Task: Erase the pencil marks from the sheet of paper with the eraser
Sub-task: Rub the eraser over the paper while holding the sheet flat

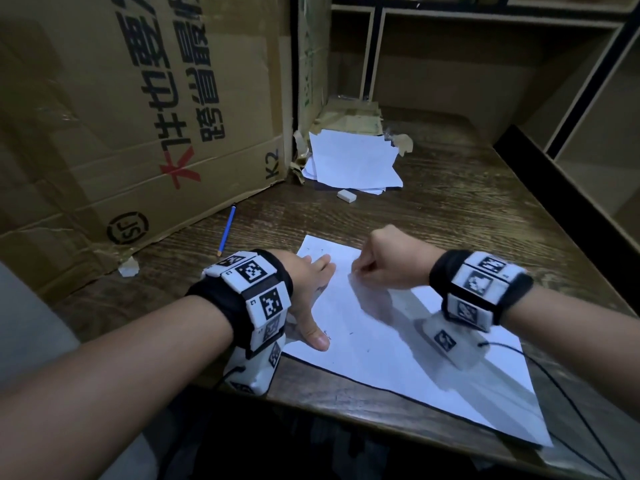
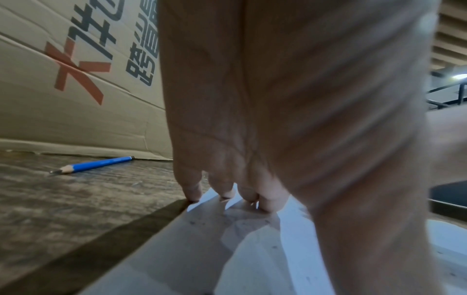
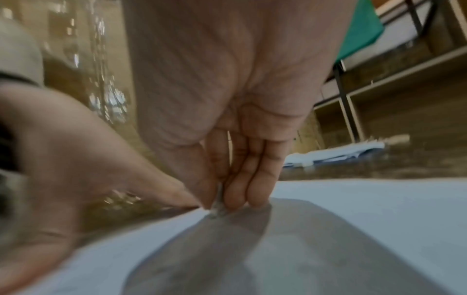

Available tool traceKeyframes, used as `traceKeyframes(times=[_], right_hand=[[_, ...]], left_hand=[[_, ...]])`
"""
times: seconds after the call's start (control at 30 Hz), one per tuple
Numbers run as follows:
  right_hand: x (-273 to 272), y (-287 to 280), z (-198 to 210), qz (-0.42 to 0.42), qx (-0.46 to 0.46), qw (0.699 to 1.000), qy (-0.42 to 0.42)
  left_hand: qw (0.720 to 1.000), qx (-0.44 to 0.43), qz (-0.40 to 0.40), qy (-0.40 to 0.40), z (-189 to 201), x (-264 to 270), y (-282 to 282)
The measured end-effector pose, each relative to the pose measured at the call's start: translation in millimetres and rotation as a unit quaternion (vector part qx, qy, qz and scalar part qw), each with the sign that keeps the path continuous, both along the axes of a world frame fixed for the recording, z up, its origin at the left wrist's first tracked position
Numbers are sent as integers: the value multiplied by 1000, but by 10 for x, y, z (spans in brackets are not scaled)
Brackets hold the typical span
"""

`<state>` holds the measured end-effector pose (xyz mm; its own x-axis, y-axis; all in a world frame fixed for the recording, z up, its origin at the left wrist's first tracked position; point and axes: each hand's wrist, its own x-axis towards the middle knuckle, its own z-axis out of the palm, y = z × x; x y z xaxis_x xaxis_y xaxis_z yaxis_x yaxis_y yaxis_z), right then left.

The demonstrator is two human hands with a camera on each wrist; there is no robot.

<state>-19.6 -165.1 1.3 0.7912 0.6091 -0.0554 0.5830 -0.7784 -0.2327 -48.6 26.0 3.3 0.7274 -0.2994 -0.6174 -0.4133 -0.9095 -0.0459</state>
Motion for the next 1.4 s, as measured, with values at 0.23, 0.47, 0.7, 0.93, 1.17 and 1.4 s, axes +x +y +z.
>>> traceKeyframes(times=[0.23, 0.47, 0.7, 0.93, 1.17, 1.4], right_hand=[[37, -382, -29, 5, -2, 1000, -10], [-189, -260, -56, 43, 18, 998, 29], [16, -335, -91, -35, 4, 999, -16], [-161, -214, -61, -1, 6, 1000, -7], [140, -337, -19, -55, 21, 998, -16], [-196, -197, -65, 22, -9, 999, 25]], left_hand=[[1000, 25, -13, -10, 109, -59, -108], [999, 32, -3, 0, 125, -70, -125], [999, 38, -8, 8, 159, -31, -203], [998, -29, -5, -51, 1, 37, -430], [999, -20, 7, -31, 0, 16, -436], [999, -29, 11, -19, -31, 30, -415]])
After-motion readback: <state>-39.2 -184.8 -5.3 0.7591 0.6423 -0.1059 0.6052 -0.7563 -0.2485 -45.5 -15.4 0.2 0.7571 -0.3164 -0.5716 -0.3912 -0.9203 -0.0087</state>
